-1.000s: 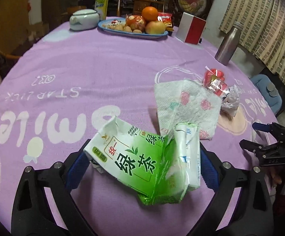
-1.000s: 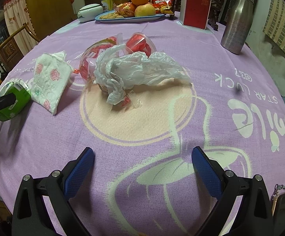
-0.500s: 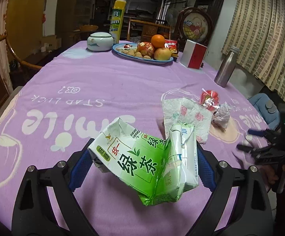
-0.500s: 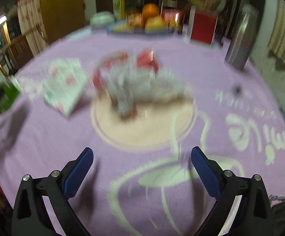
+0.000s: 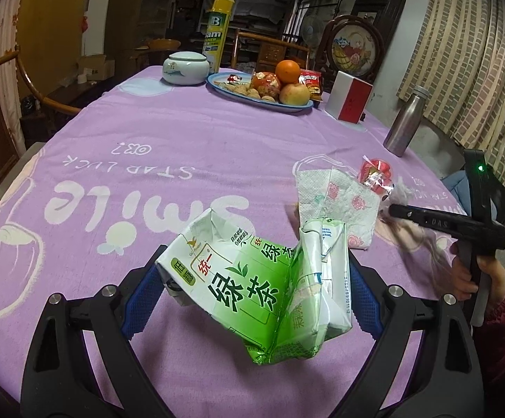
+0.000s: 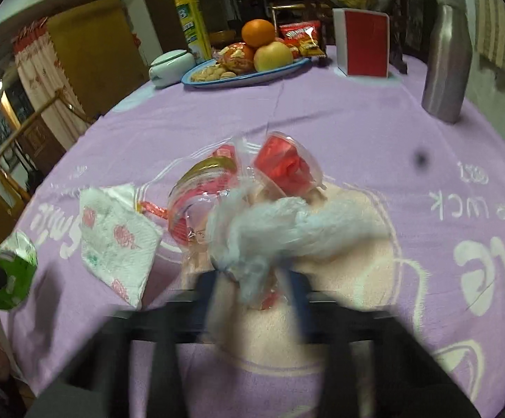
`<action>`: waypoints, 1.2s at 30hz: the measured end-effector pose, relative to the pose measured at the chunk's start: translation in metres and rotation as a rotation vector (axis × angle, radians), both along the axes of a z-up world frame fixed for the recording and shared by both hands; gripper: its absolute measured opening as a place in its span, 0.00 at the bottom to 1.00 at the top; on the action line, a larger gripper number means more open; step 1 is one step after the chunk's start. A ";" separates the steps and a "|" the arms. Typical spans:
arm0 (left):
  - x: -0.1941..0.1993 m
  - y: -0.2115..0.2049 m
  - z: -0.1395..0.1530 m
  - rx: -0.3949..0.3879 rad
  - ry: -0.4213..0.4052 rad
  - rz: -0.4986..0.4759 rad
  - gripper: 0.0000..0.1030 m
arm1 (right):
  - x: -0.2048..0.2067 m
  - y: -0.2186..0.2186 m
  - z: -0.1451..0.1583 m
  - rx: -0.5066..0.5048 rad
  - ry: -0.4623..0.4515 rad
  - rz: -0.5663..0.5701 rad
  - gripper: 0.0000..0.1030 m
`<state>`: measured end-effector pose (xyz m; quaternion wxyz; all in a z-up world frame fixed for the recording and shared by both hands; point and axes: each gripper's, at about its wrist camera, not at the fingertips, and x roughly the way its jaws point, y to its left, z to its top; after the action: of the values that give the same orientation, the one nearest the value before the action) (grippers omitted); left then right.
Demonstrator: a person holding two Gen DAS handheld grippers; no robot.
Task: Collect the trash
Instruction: 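Grasp the white plastic bag with the right gripper while the left holds the carton, then carry carton and plastic bag to the red wastebasket and open both grippers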
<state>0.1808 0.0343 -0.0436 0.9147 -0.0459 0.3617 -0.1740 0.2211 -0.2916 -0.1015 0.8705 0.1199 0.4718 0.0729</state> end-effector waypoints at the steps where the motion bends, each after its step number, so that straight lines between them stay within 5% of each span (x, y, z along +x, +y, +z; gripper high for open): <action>1: -0.001 0.000 0.001 -0.001 -0.001 0.001 0.86 | -0.003 -0.004 0.003 0.005 -0.012 -0.014 0.12; 8: -0.011 0.005 0.008 -0.025 -0.022 0.006 0.86 | -0.051 -0.017 0.050 0.036 -0.200 -0.055 0.12; 18: -0.051 0.034 0.025 -0.021 -0.076 0.072 0.86 | -0.086 0.032 0.098 0.093 -0.324 0.106 0.12; 30: -0.137 0.133 0.022 -0.006 -0.112 0.251 0.86 | -0.122 0.145 0.124 0.153 -0.330 0.363 0.12; 36: -0.182 0.200 -0.003 0.048 -0.033 0.363 0.86 | -0.138 0.228 0.126 0.174 -0.279 0.549 0.12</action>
<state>-0.0008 0.2347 -0.0470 0.9378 -0.0857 0.3365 0.0017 0.0832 -0.0633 0.0242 0.8611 0.0510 0.3544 0.3609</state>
